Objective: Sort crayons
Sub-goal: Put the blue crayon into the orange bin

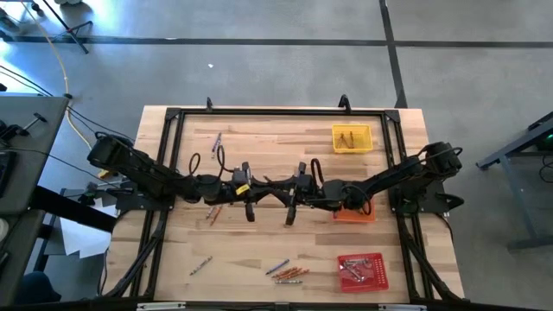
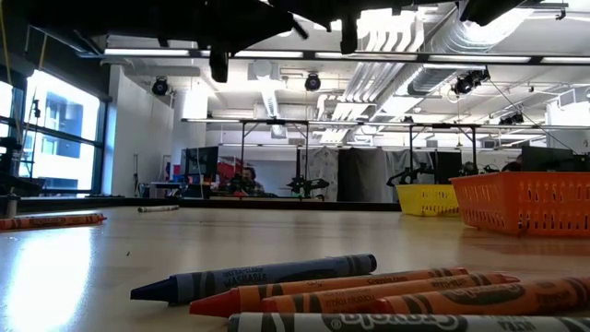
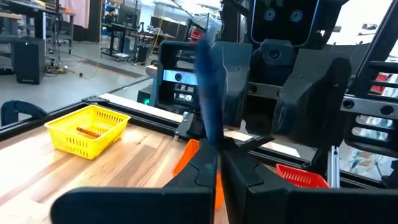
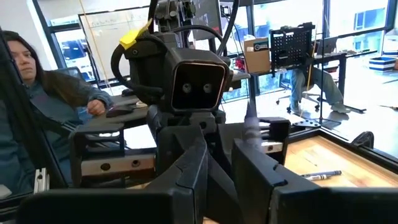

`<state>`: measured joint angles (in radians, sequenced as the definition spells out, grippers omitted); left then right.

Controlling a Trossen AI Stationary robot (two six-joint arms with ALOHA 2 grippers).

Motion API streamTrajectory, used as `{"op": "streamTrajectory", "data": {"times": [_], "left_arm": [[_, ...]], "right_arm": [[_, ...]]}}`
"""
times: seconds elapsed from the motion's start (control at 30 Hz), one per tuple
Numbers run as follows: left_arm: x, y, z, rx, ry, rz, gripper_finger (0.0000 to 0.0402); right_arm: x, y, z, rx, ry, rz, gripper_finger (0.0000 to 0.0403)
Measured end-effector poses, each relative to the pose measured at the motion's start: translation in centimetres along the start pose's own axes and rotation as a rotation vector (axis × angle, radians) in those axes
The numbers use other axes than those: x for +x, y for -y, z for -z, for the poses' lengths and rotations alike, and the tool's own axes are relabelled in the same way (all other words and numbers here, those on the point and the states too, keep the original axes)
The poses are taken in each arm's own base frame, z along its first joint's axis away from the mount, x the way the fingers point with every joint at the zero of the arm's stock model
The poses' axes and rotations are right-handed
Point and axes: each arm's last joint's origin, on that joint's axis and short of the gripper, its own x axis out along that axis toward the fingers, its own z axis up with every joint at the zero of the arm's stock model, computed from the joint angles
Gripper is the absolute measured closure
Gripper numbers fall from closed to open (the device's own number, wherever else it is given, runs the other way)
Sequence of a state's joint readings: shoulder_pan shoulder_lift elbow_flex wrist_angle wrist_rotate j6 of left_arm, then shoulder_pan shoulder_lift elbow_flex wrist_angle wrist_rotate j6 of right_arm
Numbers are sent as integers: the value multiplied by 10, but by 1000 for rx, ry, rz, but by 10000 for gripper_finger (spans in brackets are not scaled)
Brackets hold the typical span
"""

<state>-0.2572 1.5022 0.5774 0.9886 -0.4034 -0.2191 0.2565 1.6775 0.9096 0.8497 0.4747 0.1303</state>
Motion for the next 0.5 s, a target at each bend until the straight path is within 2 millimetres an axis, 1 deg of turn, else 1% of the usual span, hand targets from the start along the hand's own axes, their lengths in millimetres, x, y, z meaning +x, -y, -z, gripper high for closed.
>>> {"op": "streamTrajectory", "data": {"times": [0.07,0.27,0.5], "left_arm": [[4,2,0,5,-2,7,401],[4,5,-1,4,-3,46,401],[4,5,-1,17,-2,47,401]], "right_arm": [[0,0,0,0,2,5,331],[0,1,1,-8,-12,15,337],[0,1,1,-24,-12,8,384]]}}
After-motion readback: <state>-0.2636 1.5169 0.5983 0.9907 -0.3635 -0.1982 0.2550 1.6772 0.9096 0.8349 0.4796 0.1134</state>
